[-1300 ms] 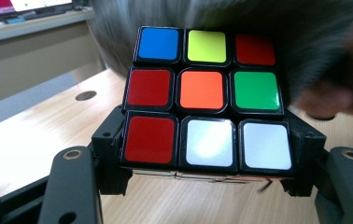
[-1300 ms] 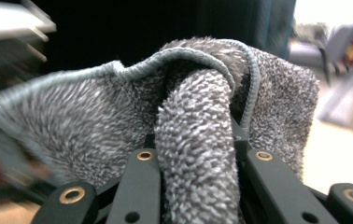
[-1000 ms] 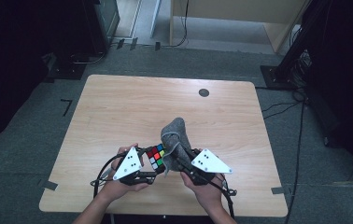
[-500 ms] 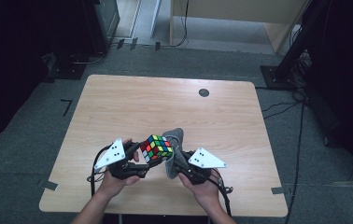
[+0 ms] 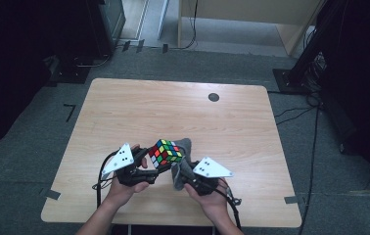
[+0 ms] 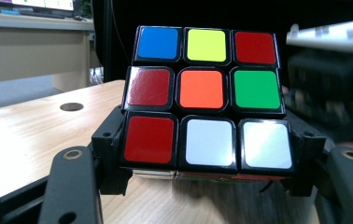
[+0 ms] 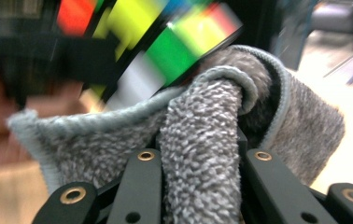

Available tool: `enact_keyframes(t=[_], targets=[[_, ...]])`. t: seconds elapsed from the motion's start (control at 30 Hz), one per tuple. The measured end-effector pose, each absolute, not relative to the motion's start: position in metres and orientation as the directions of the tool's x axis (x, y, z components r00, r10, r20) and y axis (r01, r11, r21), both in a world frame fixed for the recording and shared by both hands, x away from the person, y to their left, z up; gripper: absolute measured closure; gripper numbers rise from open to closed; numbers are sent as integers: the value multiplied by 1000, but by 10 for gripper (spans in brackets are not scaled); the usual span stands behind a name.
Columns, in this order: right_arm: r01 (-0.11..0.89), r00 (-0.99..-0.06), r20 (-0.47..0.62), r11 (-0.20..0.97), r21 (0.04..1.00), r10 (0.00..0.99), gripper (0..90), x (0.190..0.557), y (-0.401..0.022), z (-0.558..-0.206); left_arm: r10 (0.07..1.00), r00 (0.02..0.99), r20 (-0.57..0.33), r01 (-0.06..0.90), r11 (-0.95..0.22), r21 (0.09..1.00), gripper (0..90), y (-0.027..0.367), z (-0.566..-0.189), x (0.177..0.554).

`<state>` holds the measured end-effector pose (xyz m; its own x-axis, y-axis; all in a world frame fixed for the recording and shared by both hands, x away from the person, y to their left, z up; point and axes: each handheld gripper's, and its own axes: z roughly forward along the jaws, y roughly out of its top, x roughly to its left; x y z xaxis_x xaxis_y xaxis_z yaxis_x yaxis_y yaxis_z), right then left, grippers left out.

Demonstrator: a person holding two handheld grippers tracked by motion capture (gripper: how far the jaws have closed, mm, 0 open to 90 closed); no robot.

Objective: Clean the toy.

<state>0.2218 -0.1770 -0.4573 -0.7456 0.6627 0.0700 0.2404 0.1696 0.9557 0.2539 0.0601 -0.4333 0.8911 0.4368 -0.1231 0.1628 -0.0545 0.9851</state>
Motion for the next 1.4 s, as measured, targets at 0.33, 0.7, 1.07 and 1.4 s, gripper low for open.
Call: enact_keyframes(t=[0.33, 0.7, 1.07, 1.4], targets=[[247, -732, 112, 108, 963, 672, 753, 218, -179, -452, 462, 877, -132, 167, -34, 985, 339, 61, -427, 249], [235, -686, 127, 53, 971, 716, 740, 221, -190, -445, 442, 884, -154, 191, -41, 981, 340, 63, -429, 252], [196, -672, 111, 31, 980, 732, 734, 215, -193, -446, 446, 885, -135, 183, -68, 981, 340, 61, -421, 250], [220, -646, 153, -10, 976, 748, 726, 219, -196, -448, 472, 872, -131, 200, -98, 975, 340, 59, -422, 250]])
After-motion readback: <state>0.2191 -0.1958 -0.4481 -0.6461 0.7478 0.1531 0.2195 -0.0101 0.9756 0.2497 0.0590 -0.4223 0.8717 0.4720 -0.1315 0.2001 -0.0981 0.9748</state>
